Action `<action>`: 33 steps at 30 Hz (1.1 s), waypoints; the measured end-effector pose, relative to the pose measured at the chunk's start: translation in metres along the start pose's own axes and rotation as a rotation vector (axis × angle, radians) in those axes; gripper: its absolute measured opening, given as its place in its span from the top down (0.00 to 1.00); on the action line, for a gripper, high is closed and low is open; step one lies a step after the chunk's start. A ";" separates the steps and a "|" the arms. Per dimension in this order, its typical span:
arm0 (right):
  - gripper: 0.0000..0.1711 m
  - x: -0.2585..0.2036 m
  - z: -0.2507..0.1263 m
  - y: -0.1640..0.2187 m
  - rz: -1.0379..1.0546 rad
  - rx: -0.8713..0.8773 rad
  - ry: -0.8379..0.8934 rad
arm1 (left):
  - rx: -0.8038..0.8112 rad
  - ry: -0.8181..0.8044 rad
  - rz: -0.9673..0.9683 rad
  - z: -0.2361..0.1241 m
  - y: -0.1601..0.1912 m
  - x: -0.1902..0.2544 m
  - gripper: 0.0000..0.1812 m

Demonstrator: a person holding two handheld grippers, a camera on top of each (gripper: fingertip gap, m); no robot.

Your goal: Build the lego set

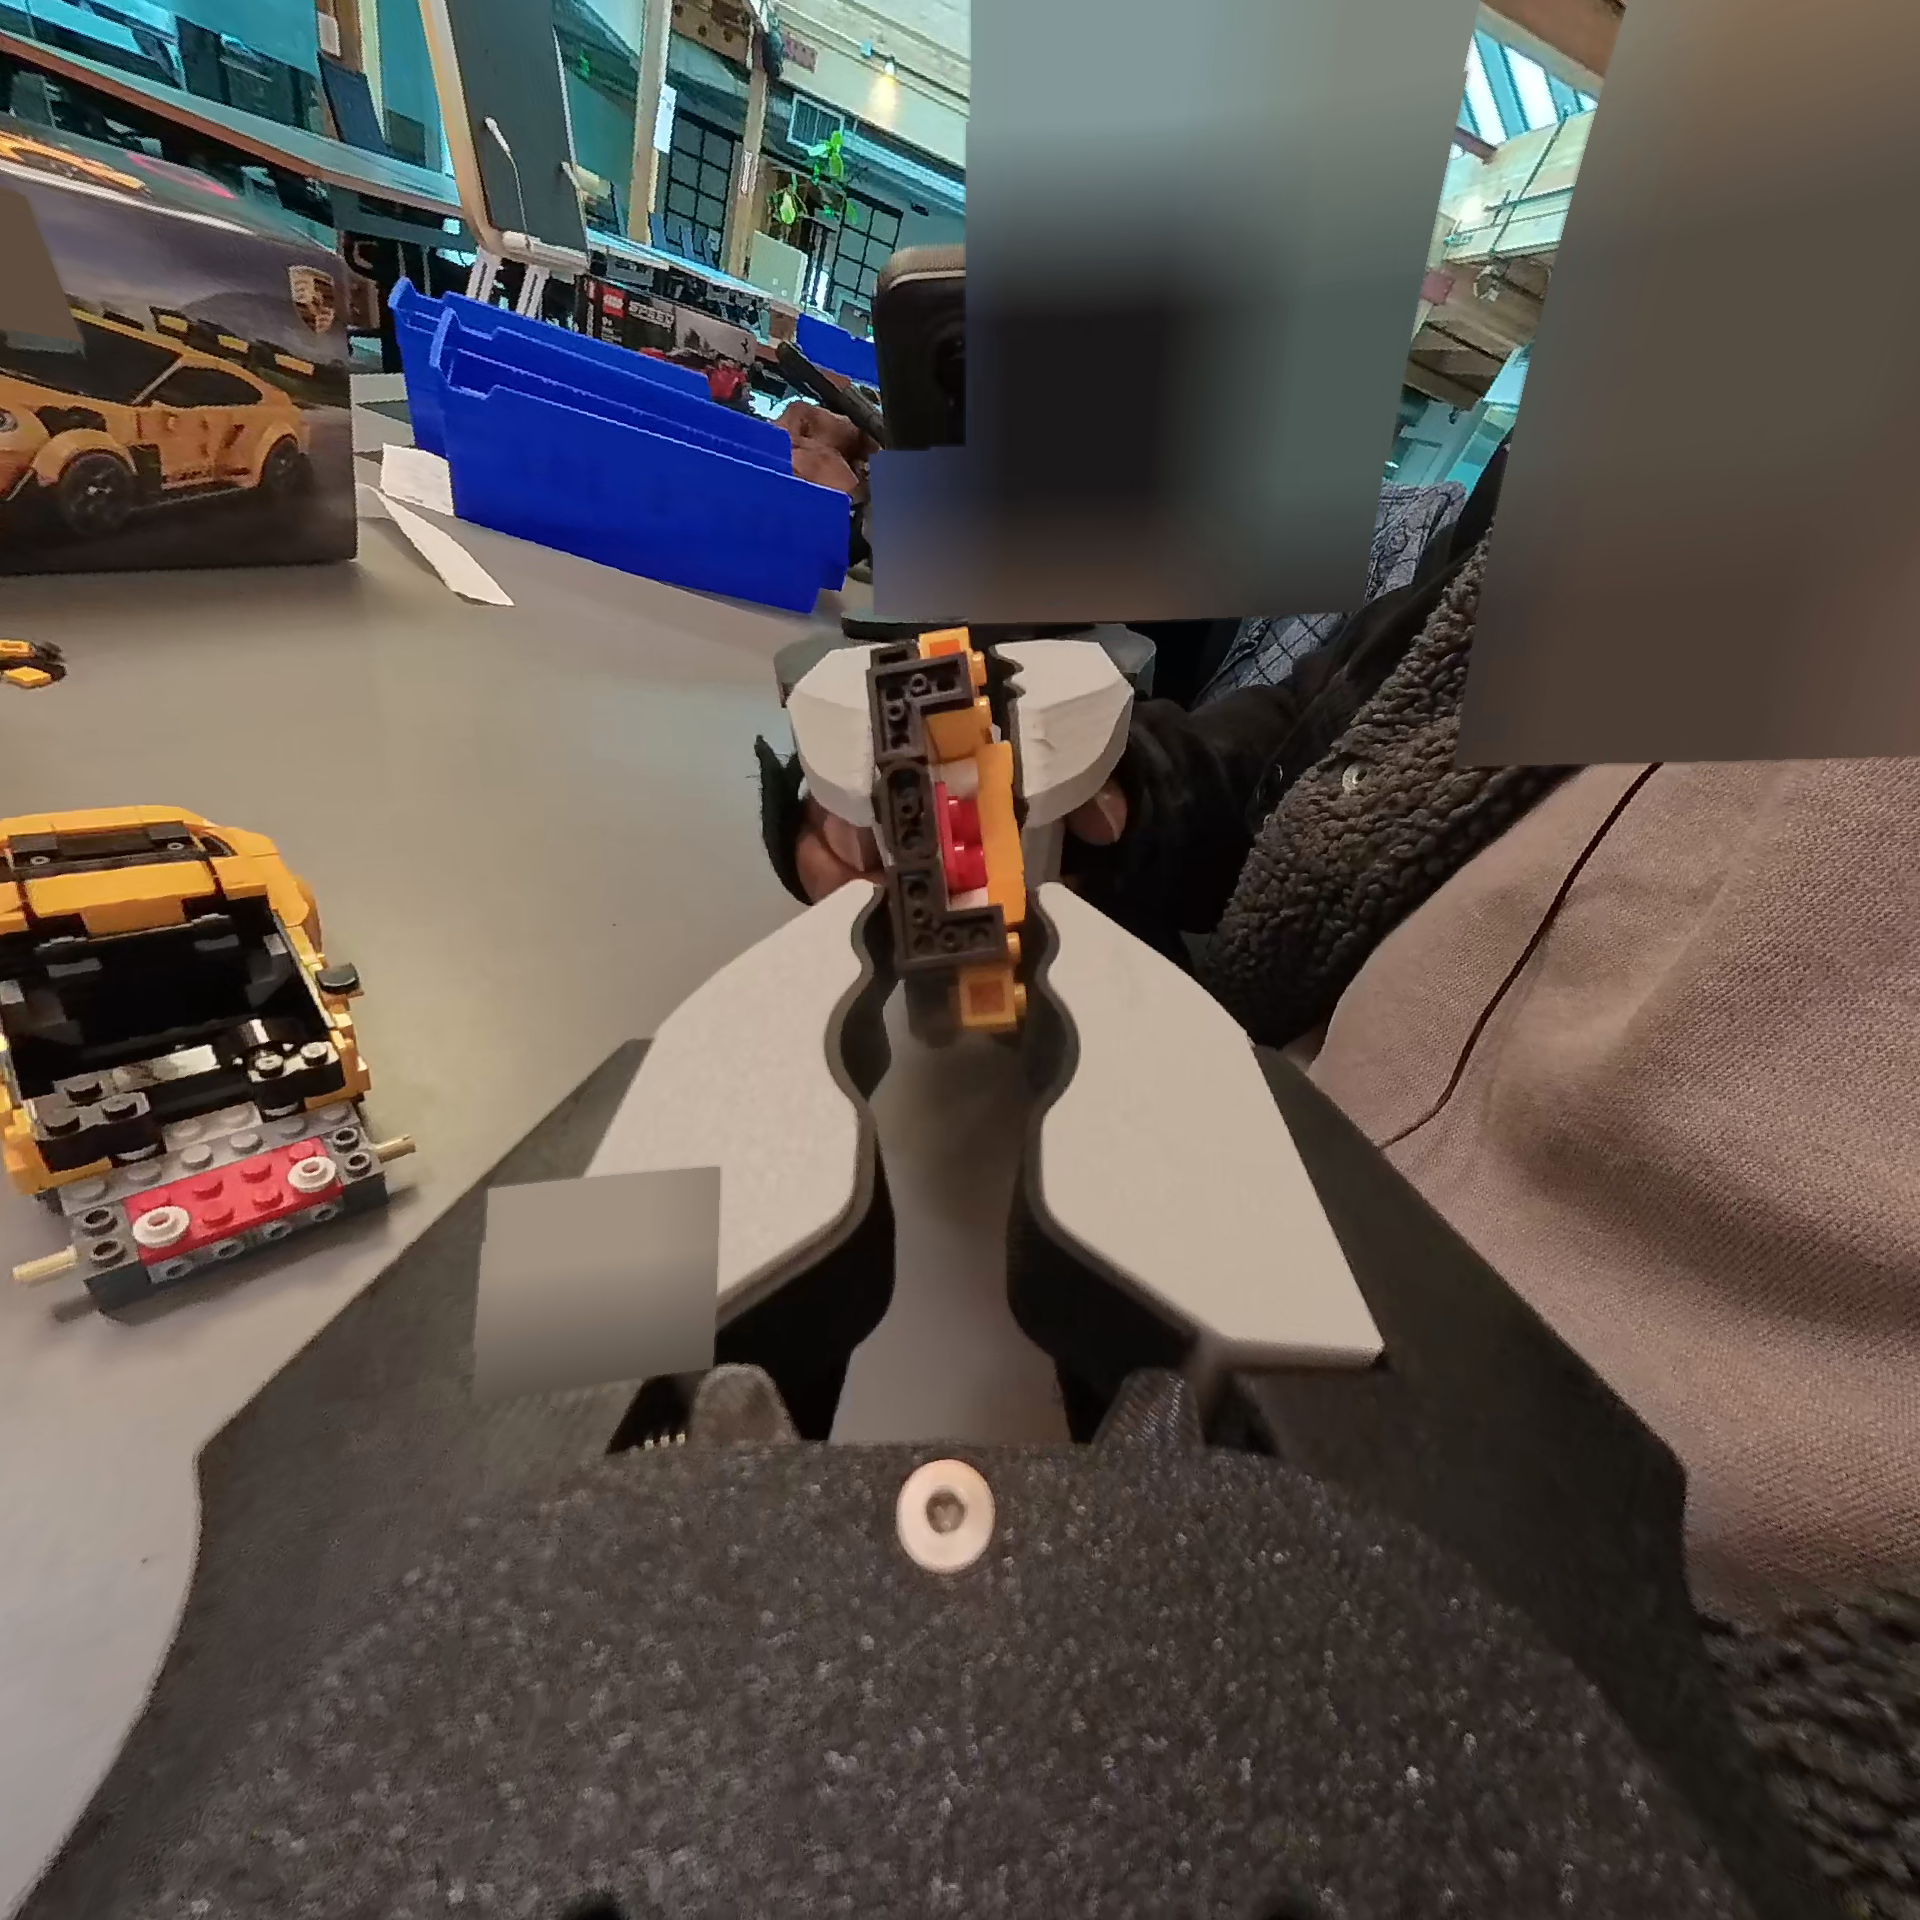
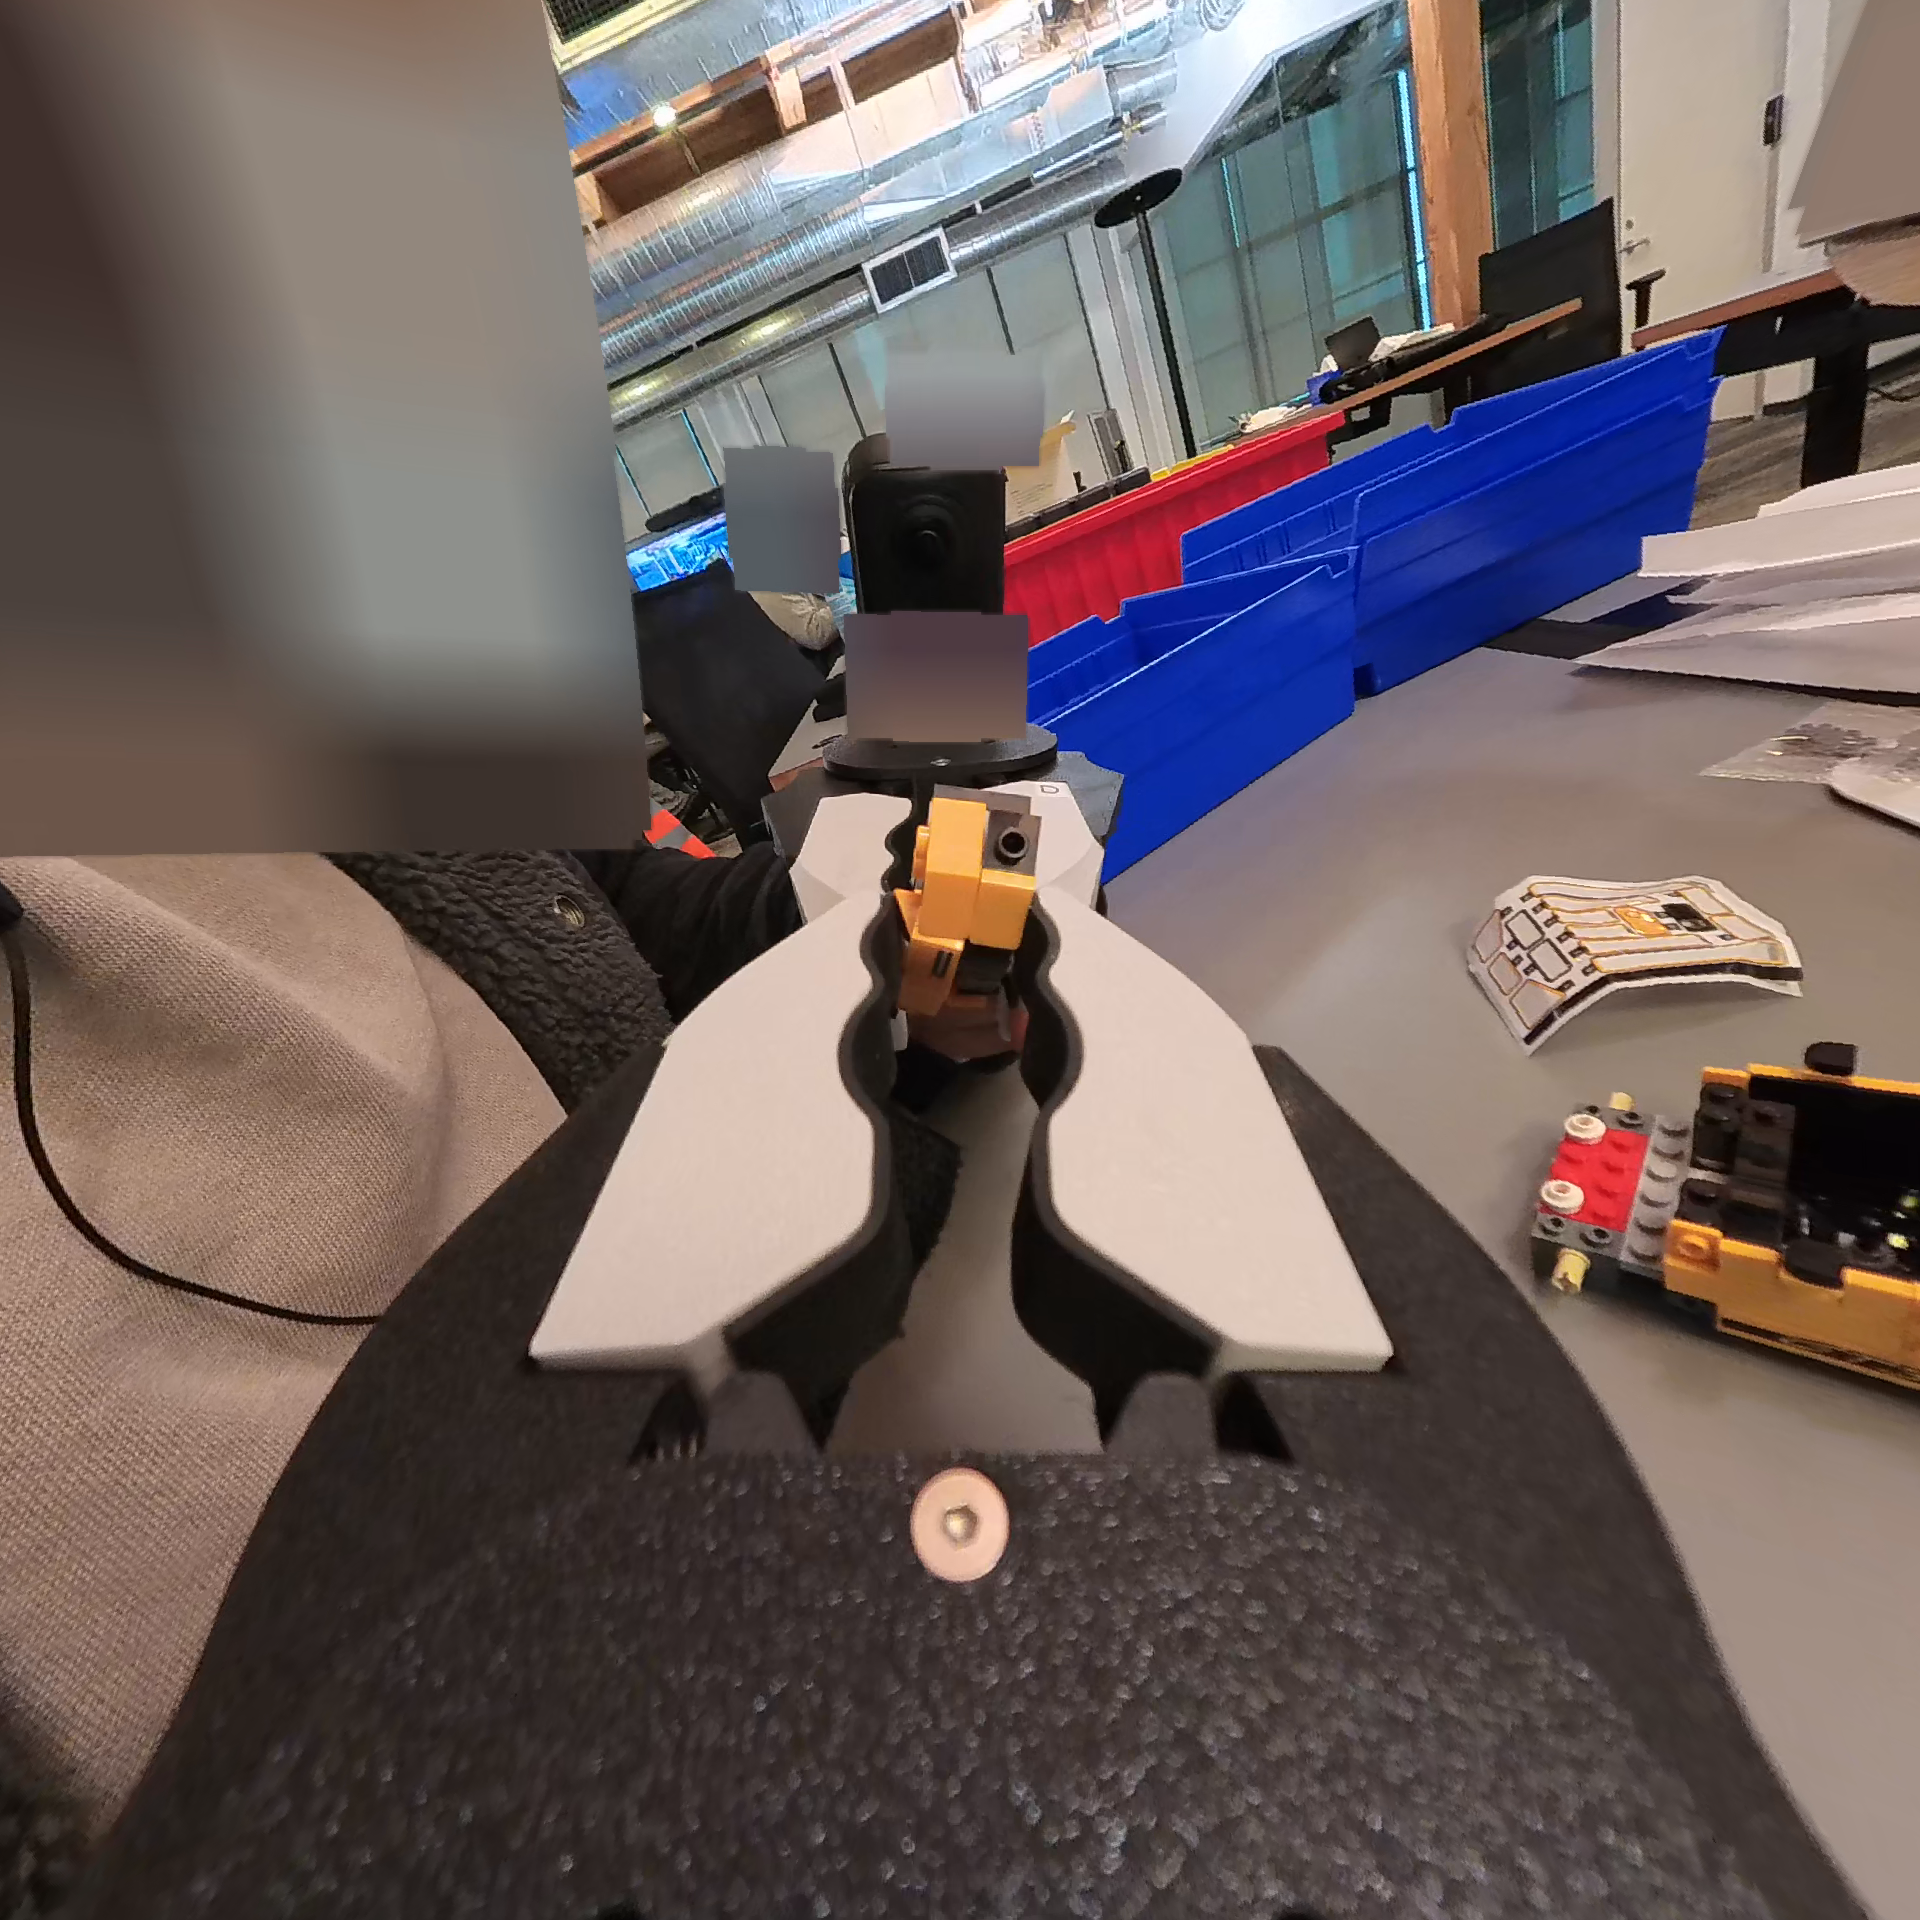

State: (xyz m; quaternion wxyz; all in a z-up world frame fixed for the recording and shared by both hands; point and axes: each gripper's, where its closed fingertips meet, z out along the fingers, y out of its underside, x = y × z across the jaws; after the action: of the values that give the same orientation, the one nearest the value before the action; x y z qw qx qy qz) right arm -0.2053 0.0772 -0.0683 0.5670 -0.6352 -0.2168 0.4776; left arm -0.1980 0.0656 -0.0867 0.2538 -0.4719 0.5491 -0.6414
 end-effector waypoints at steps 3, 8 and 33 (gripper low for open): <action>0.87 0.001 -0.001 0.000 0.001 -0.020 -0.007 | 0.008 0.012 -0.006 0.001 0.000 0.000 0.87; 0.87 0.002 -0.002 0.007 -0.073 -0.165 0.000 | -0.006 0.015 -0.001 -0.003 0.000 -0.002 0.82; 0.81 -0.002 0.025 -0.005 -0.546 -0.504 -0.026 | 0.265 0.006 0.170 -0.028 -0.031 0.007 0.94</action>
State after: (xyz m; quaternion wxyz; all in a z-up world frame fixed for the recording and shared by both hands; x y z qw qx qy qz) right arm -0.2262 0.0895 -0.0608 0.4965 -0.6676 -0.4961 0.2482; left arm -0.2195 0.0807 -0.0534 0.3654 -0.3845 0.4984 -0.6858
